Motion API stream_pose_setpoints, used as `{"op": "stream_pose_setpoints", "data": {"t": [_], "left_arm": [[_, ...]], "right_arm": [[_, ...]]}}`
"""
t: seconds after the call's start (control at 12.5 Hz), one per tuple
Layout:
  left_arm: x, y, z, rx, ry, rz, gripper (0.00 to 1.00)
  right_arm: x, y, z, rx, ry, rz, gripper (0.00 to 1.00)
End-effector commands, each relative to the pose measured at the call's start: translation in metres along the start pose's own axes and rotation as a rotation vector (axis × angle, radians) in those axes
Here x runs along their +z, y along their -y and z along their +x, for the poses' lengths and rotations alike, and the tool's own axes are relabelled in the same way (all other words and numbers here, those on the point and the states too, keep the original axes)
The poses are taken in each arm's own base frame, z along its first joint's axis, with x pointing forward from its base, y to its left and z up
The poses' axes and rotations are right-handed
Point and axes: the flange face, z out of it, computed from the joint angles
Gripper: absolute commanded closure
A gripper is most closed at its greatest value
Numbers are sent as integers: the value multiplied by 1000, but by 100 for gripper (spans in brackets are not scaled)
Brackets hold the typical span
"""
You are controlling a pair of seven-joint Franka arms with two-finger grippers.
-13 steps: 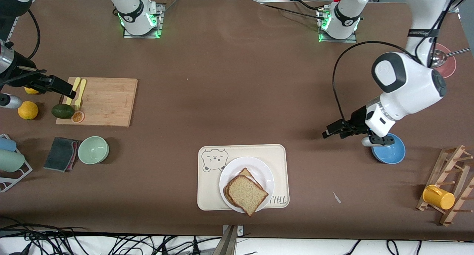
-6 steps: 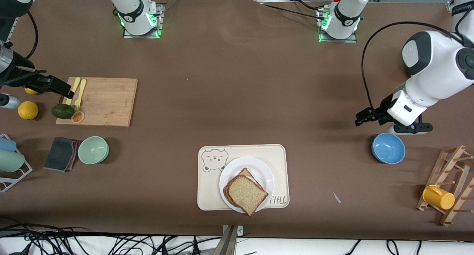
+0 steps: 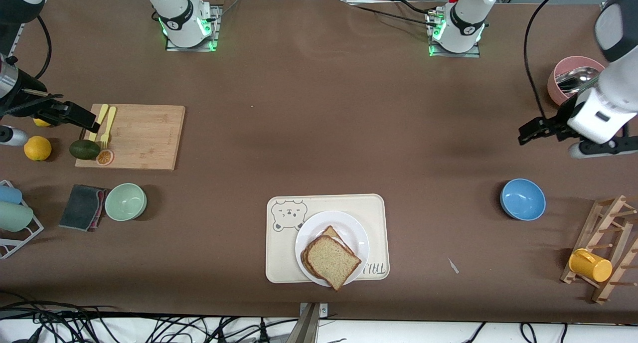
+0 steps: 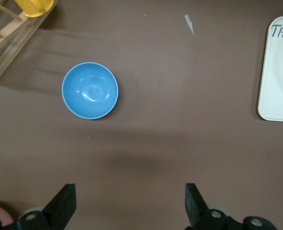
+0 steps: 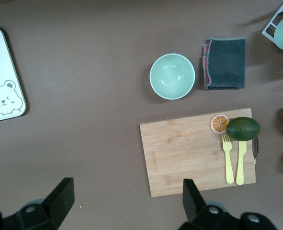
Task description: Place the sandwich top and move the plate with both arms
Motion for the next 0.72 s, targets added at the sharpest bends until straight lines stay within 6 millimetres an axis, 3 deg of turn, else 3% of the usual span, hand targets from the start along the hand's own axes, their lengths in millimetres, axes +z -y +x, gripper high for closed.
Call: {"op": "stream_pose_setpoints", "data": {"t": [0.0,0.64], "left_arm": [[-30,16,-7,-21,-8,36,0],[-39,9,-16,-19,3,29,0]], "right_arm": [[-8,1,-1,-7,-16,-10,0],[-6,-1,2,-11,-20,-31,0]]}}
